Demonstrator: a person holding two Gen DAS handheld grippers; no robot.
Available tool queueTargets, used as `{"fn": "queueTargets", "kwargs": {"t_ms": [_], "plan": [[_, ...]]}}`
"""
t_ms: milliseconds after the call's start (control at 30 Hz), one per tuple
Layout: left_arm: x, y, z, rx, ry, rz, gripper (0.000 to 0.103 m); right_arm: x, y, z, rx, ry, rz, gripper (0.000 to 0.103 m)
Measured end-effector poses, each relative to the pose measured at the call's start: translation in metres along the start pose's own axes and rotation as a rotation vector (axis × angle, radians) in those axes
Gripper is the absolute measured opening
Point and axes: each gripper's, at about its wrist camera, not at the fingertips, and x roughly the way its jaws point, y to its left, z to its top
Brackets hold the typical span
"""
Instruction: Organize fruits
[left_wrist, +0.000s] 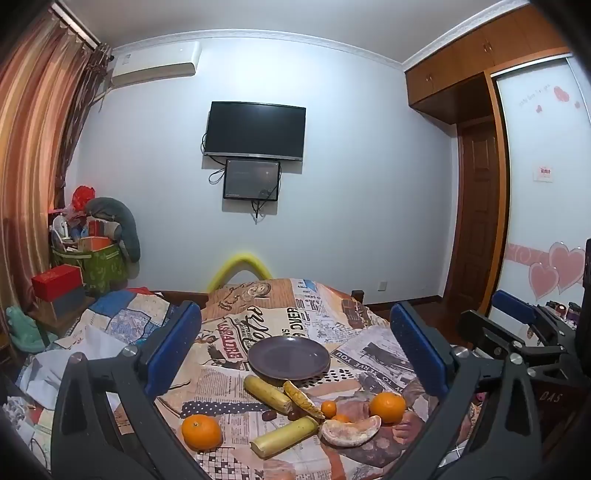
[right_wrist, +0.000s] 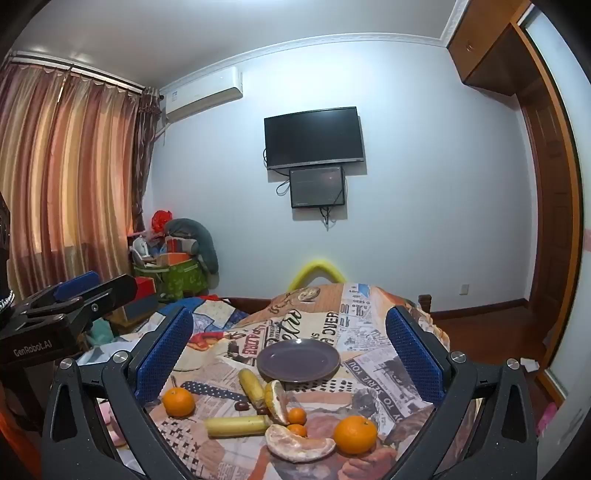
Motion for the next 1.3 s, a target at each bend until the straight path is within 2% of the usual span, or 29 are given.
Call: {"fn": "queueTargets", "kwargs": {"t_ms": [333, 1300], "plan": [[-0.001, -0.004, 0.003, 0.040, 0.002, -0.010, 0.103, 0.000, -0.002, 0.000, 0.003, -0.001, 0.003, 0.103], [-0.002, -0.006, -0.002, 0.046, -0.004, -0.023, 0.103, -0.002, -0.007, 0.004, 0.025, 0.000, -0.010, 0.103]]}}
